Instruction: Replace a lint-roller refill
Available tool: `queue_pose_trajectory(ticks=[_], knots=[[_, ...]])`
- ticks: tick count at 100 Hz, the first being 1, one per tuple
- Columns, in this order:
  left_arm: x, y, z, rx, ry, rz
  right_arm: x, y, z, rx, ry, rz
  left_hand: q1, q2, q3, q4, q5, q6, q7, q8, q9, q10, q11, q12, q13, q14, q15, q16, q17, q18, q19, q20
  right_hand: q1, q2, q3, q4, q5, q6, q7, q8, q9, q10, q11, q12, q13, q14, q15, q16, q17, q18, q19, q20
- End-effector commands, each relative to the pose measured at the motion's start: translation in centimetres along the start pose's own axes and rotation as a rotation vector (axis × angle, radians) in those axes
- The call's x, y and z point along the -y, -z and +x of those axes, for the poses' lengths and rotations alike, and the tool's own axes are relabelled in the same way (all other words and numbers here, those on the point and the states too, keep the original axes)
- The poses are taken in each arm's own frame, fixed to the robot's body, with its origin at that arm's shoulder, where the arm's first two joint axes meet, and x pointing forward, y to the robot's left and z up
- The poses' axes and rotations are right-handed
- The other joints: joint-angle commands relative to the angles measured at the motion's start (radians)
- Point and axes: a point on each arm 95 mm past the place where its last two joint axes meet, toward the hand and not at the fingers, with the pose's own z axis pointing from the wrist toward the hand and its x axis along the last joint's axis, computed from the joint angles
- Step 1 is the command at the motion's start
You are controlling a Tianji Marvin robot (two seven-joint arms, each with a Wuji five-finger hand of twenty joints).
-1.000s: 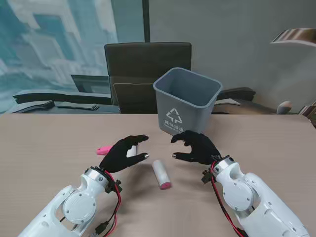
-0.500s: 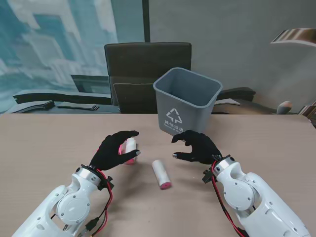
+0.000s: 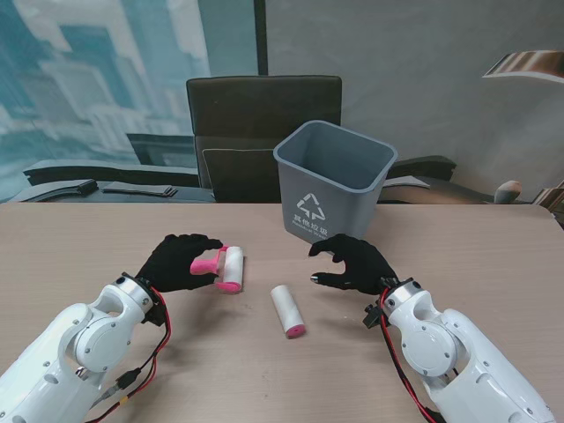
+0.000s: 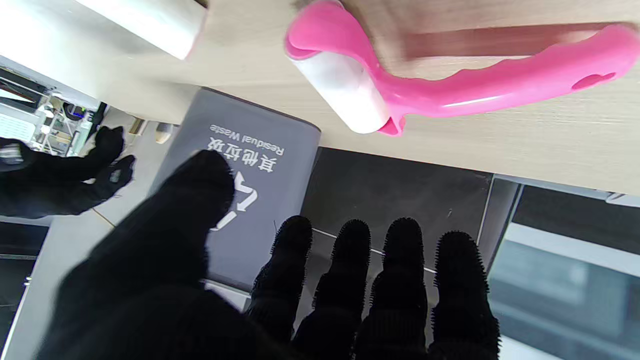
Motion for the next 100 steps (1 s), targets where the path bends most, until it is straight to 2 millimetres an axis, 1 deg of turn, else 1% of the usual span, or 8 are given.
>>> queue_pose_trajectory(ticks=[1,11,24,29,72,85,89,100], knots=[[-0.2,-0.7,-0.4,0.027,0.011,0.012,0.4,0.2,0.2,-0.001,-0.001,0.013,-0.014,0.025,-0.05,-0.02,0.019,0.026,-0.038,-0.003,-0.009,0.028,-0.013,-0.028,-0.036,0.007,-0.012,-0.006,-0.018,-0.002,-0.019,0.004,0.005,0.033,-0.024,0.041,0.019,-0.01,-0.001,0.002,0.001,0.01,-0.014,-0.006,0.017,-0.048,0.021,0.008,-0.003,0.003,0.022,0.008],[-0.4,-1.8,-1.0,0.071,0.01,0.015,0.4,0.1,0.1,-0.001,0.0,0.018,0.018,0.103,-0.194,-0.002,0.043,0.061,-0.048,0.011,-0.011,0.04,-0.01,-0.023,-0.048,0.021,-0.007,0.003,-0.03,0.003,-0.026,0.03,0.005,0.035,-0.025,0.041,0.02,-0.01,0.001,0.003,0.001,0.008,-0.015,-0.006,0.017,-0.048,0.02,0.008,-0.003,0.004,0.022,0.008],[-0.7,-2.7,-1.9,0.113,-0.021,-0.008,0.4,0.1,0.1,0.001,0.0,0.025,0.007,0.125,-0.229,0.0,0.059,0.086,-0.05,0.013,-0.012,0.053,-0.011,-0.023,-0.055,0.033,-0.007,0.005,-0.039,0.011,-0.03,0.035,0.007,0.036,-0.027,0.042,0.021,-0.01,0.001,0.003,0.001,0.01,-0.015,-0.006,0.016,-0.048,0.02,0.008,-0.003,0.004,0.022,0.008],[-0.9,-3.0,-2.2,0.126,-0.033,-0.021,0.4,0.1,0.1,0.002,0.0,0.024,0.029,0.146,-0.295,0.012,0.07,0.091,-0.064,0.014,-0.01,0.056,-0.012,-0.024,-0.056,0.038,-0.005,0.007,-0.04,0.014,-0.032,0.048,0.008,0.036,-0.027,0.042,0.02,-0.009,0.001,0.003,0.001,0.01,-0.015,-0.006,0.017,-0.048,0.02,0.008,-0.003,0.004,0.022,0.008],[-3.0,-5.2,-3.5,0.166,-0.071,-0.156,0.4,0.1,-0.1,0.006,0.004,0.026,0.05,0.139,-0.319,0.032,0.107,0.096,-0.041,0.034,0.0,0.063,-0.014,-0.023,-0.062,0.048,-0.007,0.009,-0.046,0.024,-0.038,0.057,0.009,0.039,-0.03,0.043,0.021,-0.01,0.0,0.004,0.001,0.01,-0.015,-0.006,0.018,-0.047,0.021,0.008,-0.004,0.005,0.021,0.008],[-3.7,-5.6,-3.8,0.174,-0.096,-0.193,0.4,0.1,-0.2,0.007,0.006,0.025,0.061,0.134,-0.309,0.053,0.122,0.104,-0.034,0.04,0.008,0.066,-0.017,-0.025,-0.058,0.051,-0.009,0.009,-0.046,0.026,-0.041,0.058,0.009,0.039,-0.032,0.042,0.023,-0.01,0.001,0.004,0.002,0.009,-0.015,-0.006,0.017,-0.046,0.02,0.008,-0.003,0.004,0.022,0.008],[-3.9,-5.7,-3.9,0.176,-0.107,-0.207,0.4,0.1,-0.2,0.007,0.006,0.025,0.058,0.133,-0.301,0.082,0.125,0.106,-0.036,0.042,0.013,0.067,-0.022,-0.027,-0.057,0.052,-0.011,0.009,-0.045,0.03,-0.044,0.061,0.009,0.04,-0.032,0.042,0.022,-0.01,0.0,0.004,0.002,0.01,-0.015,-0.006,0.017,-0.047,0.02,0.008,-0.003,0.004,0.021,0.008],[-4.5,-6.2,-4.1,0.179,-0.116,-0.242,0.4,0.1,-0.2,0.006,0.005,0.026,0.071,0.168,-0.292,0.094,0.139,0.116,-0.034,0.044,0.019,0.073,-0.021,-0.027,-0.055,0.057,-0.011,0.009,-0.044,0.031,-0.045,0.062,0.009,0.04,-0.033,0.043,0.021,-0.009,0.0,0.004,0.002,0.01,-0.015,-0.006,0.017,-0.047,0.02,0.008,-0.003,0.005,0.021,0.008]])
